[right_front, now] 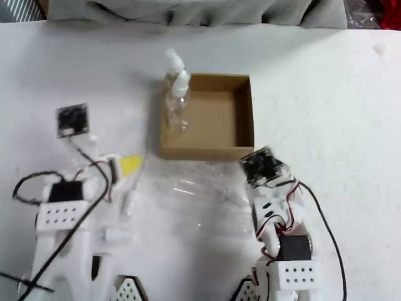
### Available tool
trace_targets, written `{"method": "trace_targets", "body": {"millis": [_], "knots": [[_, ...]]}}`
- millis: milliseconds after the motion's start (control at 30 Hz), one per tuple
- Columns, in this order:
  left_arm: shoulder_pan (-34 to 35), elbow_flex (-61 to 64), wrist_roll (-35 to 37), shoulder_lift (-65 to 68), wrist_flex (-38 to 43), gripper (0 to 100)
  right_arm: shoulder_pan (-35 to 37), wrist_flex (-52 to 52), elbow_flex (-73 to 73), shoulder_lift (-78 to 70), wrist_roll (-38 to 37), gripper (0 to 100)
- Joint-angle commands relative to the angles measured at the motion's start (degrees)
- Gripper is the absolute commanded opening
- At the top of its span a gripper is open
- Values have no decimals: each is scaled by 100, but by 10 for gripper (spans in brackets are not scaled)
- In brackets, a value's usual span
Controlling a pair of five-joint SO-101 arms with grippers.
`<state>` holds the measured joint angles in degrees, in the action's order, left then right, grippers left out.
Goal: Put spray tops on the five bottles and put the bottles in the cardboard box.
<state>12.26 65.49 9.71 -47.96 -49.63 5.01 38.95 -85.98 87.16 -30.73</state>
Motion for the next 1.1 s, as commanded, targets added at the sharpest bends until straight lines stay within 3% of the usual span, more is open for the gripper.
{"method": "trace_targets", "body": {"millis": [0,100,300,400,500,700,867,1067], "knots": [[848,246,-53,-585,-26,357,716,1411,1459,-31,-809,18],[1376,281,-53,-787,-18,291,1367,2651,2347,-40,-1266,19],[1842,299,-79,-664,624,11,2510,4505,3402,-48,-2268,19],[1956,299,-79,-295,914,59,2765,4822,3437,-286,-2374,58],[2009,299,-79,259,1363,33,2976,4831,3420,-980,-2400,131],[2088,229,-35,1464,2365,22,3785,4822,3402,-2457,-2391,162],[2088,-132,176,1947,2207,23,3873,4505,3262,-3222,-2409,316],[2088,-149,185,2018,2242,23,3908,3477,2444,-3881,-2593,310]]}}
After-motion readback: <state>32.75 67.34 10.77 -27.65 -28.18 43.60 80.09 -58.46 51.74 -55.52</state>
